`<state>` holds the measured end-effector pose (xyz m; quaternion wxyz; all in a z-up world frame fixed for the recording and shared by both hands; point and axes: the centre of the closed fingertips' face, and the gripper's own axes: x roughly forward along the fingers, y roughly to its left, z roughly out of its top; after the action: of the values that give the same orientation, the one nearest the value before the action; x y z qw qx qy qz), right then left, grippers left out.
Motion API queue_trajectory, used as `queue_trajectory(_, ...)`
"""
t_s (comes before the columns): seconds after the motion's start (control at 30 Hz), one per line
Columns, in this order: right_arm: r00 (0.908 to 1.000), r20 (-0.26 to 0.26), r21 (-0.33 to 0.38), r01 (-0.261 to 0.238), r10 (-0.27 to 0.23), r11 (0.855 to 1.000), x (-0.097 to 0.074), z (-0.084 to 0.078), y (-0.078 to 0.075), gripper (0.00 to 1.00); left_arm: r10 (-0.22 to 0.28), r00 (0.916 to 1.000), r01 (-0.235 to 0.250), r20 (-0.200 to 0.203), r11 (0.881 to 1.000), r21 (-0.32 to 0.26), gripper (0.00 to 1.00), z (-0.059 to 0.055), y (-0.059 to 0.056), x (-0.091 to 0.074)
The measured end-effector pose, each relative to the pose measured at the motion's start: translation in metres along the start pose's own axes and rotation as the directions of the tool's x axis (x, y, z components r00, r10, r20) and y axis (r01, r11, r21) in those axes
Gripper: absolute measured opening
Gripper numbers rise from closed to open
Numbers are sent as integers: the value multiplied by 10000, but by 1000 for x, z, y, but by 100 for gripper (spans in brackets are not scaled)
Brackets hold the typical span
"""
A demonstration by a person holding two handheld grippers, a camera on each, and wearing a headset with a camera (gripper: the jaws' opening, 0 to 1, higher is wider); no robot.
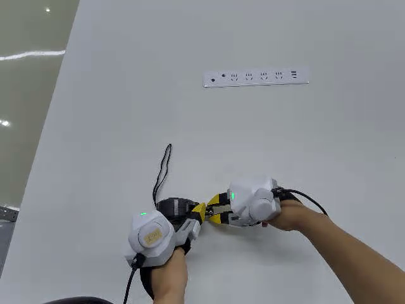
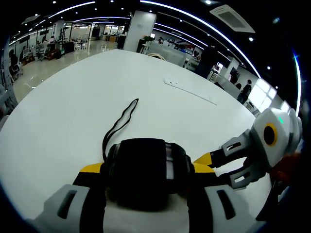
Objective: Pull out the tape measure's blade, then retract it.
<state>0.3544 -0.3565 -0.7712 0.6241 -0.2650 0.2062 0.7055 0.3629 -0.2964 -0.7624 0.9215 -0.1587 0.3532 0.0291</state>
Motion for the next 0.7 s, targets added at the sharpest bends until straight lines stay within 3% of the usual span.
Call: queue_trajectory(0.7,9987,508,378,8,-27,9993,12,6,0,13,-119,9999,118,-41,9998,-189,67,-3,-1,2)
